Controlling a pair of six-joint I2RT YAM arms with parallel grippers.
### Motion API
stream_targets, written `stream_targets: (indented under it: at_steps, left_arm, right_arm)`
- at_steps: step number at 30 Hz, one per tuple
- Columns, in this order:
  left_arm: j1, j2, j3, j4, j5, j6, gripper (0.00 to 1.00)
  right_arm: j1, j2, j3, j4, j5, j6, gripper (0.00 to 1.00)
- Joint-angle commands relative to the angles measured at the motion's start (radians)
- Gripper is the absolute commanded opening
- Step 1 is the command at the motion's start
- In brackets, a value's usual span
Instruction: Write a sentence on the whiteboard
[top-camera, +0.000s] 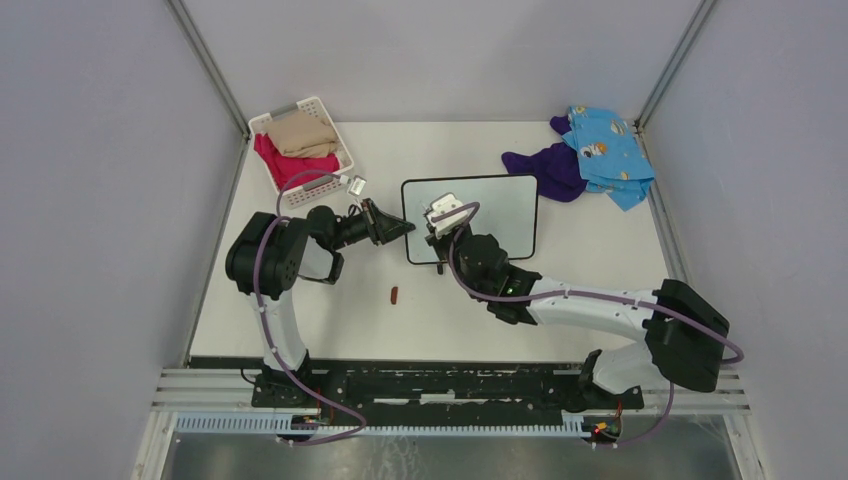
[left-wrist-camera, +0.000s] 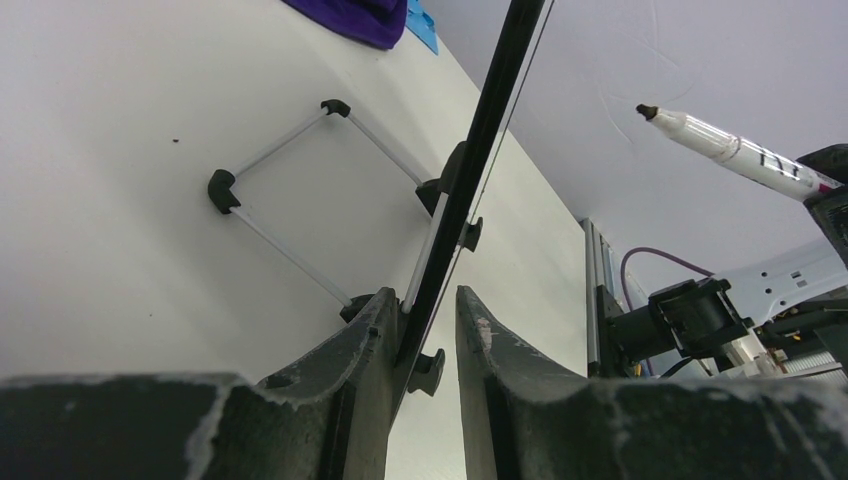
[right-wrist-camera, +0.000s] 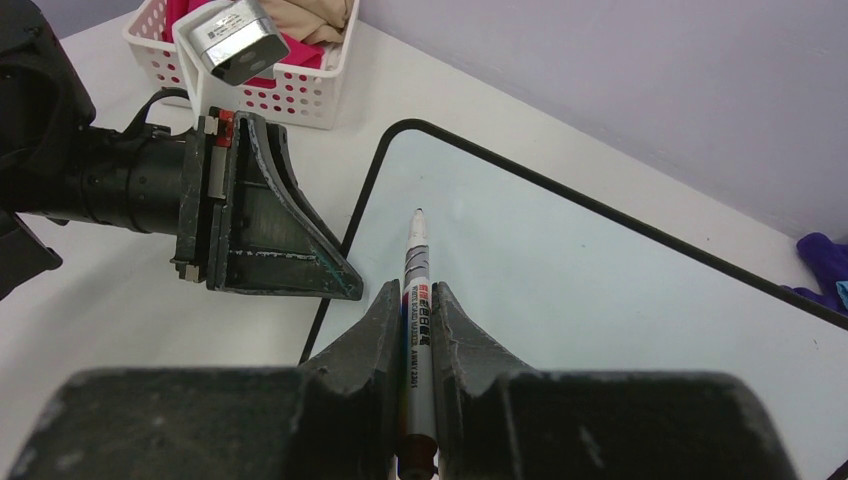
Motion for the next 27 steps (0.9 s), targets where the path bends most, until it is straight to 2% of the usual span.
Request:
stream_targets:
  at_steps: [1, 27]
  left_arm:
    - [0.006, -0.002, -0.001, 0.084, 0.003, 0.031, 0.34]
    - [0.006, -0.004, 0.002, 0.085, 0.002, 0.035, 0.30]
  right_arm:
    - [0.003, 0.026, 0.054, 0.061, 0.031, -0.015, 0.00]
    - [-0.057, 0.101, 0.066, 0.057, 0.021, 0.056, 0.00]
